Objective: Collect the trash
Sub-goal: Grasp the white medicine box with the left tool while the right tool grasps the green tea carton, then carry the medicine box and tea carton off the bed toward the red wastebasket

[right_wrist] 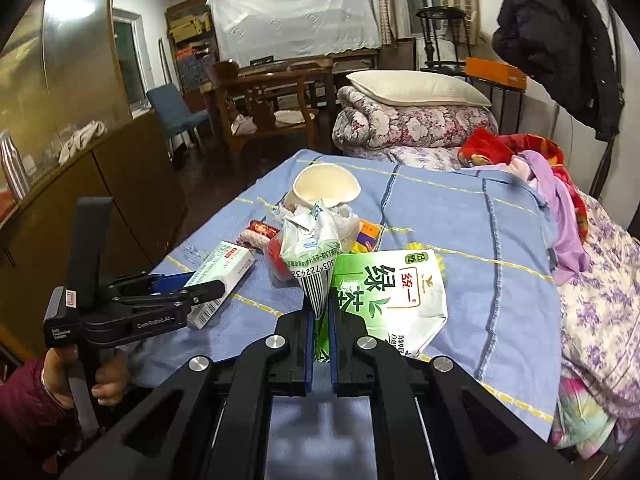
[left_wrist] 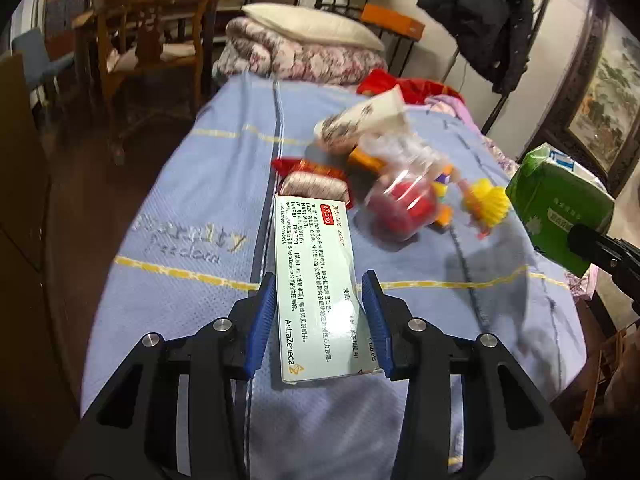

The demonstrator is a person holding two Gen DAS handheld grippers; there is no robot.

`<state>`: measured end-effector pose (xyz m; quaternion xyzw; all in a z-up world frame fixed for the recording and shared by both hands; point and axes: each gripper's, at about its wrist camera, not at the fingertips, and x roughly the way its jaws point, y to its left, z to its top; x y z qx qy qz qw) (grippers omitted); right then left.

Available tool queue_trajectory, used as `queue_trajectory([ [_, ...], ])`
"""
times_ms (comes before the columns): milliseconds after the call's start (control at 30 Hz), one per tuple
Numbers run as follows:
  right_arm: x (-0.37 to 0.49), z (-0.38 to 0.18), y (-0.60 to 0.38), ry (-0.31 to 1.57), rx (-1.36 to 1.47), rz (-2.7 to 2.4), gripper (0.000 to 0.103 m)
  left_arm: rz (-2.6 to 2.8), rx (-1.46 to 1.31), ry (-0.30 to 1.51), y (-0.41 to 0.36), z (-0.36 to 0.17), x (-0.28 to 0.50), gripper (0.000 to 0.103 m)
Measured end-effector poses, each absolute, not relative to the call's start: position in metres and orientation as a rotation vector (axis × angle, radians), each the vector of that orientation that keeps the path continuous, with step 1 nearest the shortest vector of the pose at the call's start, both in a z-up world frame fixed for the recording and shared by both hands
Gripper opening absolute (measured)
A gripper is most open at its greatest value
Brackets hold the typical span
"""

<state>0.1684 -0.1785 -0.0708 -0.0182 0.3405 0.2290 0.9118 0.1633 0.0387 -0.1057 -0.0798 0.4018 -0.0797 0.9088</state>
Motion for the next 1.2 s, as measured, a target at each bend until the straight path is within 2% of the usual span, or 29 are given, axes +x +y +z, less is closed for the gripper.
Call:
queue_trajectory([
  [467, 0.112, -0.025, -0.233, 0.612, 0.066, 0.414, 0.006, -0.259, -0.121, 0.702, 0.006, -0.031, 0.108, 0.044],
  [833, 0.042, 0.003, -0.311, 0.571, 0.118, 0.288, 0.006, -0.446, -0.077, 0.641, -0.067, 0.007, 0.061, 0.044],
  [1033, 0.007, -0.014, -0.382, 0.615, 0.207, 0.169, 0.006, -0.541, -0.022, 0.645, -0.117, 0.011, 0.046, 0.044],
  [1200, -0.011, -0.057, -0.448, 0.694, 0.320, 0.063, 0.007, -0.625, 0.000, 0.684, -0.161, 0.006, 0.045, 0.044],
])
